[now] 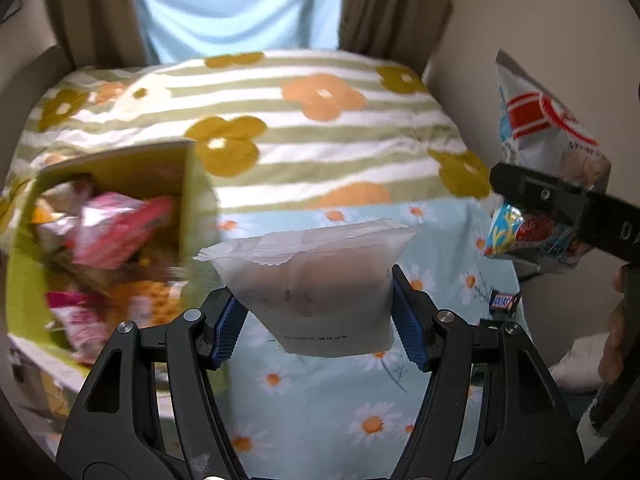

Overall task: Organize snacks
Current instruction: 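Carry both bags over the yellow box and open both grippers to drop them, then move both tools back toward the last snacks on the cloth, then grasp the green cracker packet with the left gripper while the right grasps the chocolate bar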

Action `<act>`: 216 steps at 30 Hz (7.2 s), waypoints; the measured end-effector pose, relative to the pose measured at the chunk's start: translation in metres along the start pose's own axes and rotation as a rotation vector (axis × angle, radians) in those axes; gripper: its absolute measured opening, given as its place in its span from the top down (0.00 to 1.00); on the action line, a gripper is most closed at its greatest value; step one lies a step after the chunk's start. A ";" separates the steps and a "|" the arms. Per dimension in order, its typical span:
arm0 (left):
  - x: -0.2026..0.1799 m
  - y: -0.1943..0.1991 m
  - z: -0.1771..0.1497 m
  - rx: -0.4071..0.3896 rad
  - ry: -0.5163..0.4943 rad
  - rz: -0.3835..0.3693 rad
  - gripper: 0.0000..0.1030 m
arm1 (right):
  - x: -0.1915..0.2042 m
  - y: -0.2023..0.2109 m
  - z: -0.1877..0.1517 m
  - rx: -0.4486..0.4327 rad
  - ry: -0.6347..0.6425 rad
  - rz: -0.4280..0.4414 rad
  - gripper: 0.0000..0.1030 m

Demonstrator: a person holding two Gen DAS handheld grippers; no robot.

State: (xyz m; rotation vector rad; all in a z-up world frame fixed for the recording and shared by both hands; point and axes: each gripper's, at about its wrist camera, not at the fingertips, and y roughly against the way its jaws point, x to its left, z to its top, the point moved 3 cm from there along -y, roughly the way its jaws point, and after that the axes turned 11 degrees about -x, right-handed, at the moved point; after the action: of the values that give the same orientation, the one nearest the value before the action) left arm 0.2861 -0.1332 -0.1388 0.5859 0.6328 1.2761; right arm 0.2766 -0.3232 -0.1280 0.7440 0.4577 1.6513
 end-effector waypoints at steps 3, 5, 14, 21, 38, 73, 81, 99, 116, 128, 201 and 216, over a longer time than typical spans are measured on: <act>0.029 0.025 0.007 -0.032 0.024 0.023 0.39 | 0.033 0.004 0.006 -0.011 0.054 0.032 0.40; 0.055 0.039 0.009 -0.043 0.041 0.045 0.39 | 0.062 0.004 0.004 -0.012 0.077 0.069 0.40; 0.169 0.066 0.000 -0.019 0.065 0.101 0.41 | 0.180 -0.025 -0.021 0.027 0.097 0.156 0.40; 0.250 0.050 -0.018 0.038 0.107 0.088 0.41 | 0.249 -0.067 -0.046 0.097 0.076 0.172 0.40; 0.297 0.031 -0.034 0.060 0.077 0.025 0.00 | 0.248 -0.090 -0.074 0.185 -0.019 0.065 0.40; 0.285 0.066 -0.035 -0.002 0.020 0.035 0.00 | 0.243 -0.038 -0.094 0.025 0.001 0.036 0.01; 0.248 0.072 -0.024 -0.040 -0.053 -0.055 0.00 | 0.205 0.002 -0.112 -0.022 -0.078 -0.074 0.01; 0.024 0.050 -0.020 0.001 -0.262 -0.287 0.00 | 0.029 0.085 -0.151 -0.056 -0.290 -0.331 0.01; -0.128 -0.032 -0.071 0.170 -0.320 -0.287 0.00 | -0.117 0.086 -0.149 -0.001 -0.130 -0.303 0.01; -0.196 -0.078 -0.152 0.311 -0.367 -0.367 0.00 | -0.182 0.032 -0.158 0.080 -0.069 -0.296 0.06; -0.177 -0.122 -0.157 0.340 -0.305 -0.280 0.19 | -0.161 -0.066 -0.126 0.216 0.109 -0.014 0.19; -0.189 -0.135 -0.152 0.423 -0.429 -0.223 0.54 | -0.152 -0.068 -0.130 0.235 0.084 0.003 0.19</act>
State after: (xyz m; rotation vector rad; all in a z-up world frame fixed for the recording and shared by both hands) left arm 0.2363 -0.3369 -0.3201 1.0729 0.5884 0.7723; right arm 0.2495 -0.4435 -0.3000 0.8501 0.7199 1.6533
